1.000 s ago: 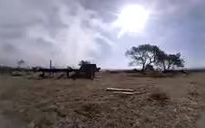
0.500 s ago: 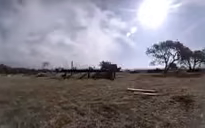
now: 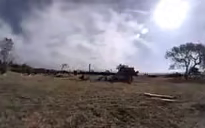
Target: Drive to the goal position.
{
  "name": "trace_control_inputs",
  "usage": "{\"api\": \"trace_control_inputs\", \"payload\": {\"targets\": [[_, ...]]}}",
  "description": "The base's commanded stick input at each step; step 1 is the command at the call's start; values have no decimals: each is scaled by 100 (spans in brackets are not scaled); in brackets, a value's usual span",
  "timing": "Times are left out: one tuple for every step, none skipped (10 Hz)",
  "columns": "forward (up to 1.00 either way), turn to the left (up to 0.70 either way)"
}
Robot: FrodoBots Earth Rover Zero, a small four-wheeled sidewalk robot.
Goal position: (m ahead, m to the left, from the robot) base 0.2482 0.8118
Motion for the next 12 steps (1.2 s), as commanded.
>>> {"api": "trace_control_inputs", "payload": {"targets": [[0, 45], [0, 45], [0, 45], [0, 45], [0, 35], [0, 10], [24, 0], [63, 0], [70, 0], [70, 0], [70, 0], [70, 0]]}}
